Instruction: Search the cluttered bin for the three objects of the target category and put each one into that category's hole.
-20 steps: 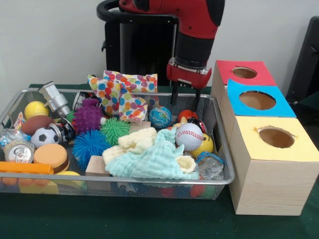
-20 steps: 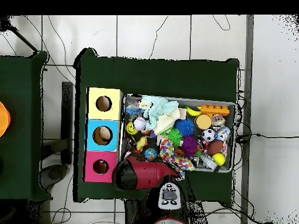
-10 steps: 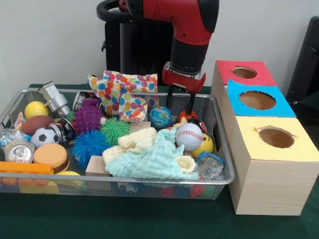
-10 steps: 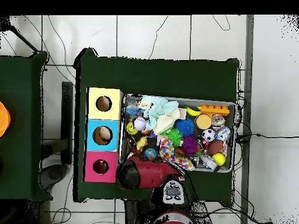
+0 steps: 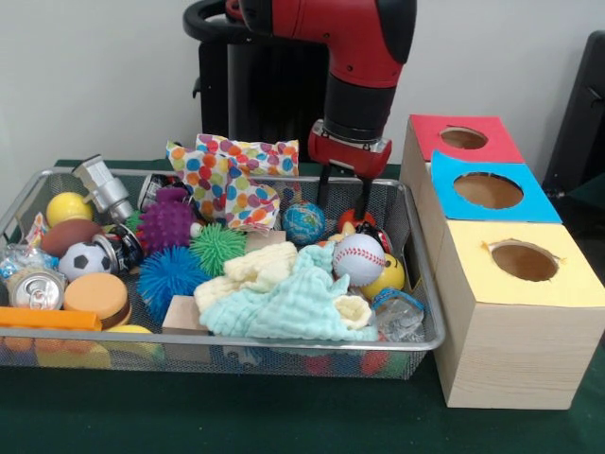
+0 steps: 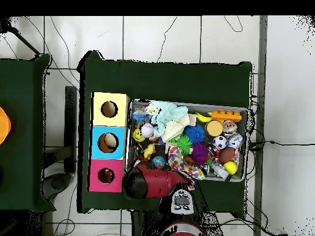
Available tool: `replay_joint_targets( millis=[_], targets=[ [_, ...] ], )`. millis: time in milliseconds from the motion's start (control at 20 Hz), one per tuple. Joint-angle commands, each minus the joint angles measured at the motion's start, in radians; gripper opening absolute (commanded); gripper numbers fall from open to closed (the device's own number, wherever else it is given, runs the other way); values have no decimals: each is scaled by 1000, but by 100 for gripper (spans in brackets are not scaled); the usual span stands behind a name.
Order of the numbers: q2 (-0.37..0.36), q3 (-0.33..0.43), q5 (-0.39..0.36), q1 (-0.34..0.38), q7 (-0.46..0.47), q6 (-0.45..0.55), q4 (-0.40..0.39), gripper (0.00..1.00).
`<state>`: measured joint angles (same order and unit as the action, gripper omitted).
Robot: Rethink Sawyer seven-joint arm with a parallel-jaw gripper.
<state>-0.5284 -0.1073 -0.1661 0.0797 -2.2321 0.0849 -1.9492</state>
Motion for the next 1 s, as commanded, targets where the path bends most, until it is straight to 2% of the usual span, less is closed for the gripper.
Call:
replay_joint_targets(
  millis=[50,400,600,1000],
  targets=[
    [14,124,60,15,-143,-69,64,100],
    [-39,106,62,-10,-134,-30,68,100],
    [-48,113,49,3,-124,-39,70,100],
    [-13,109,21,19,-112,-110,94,100]
  ],
)
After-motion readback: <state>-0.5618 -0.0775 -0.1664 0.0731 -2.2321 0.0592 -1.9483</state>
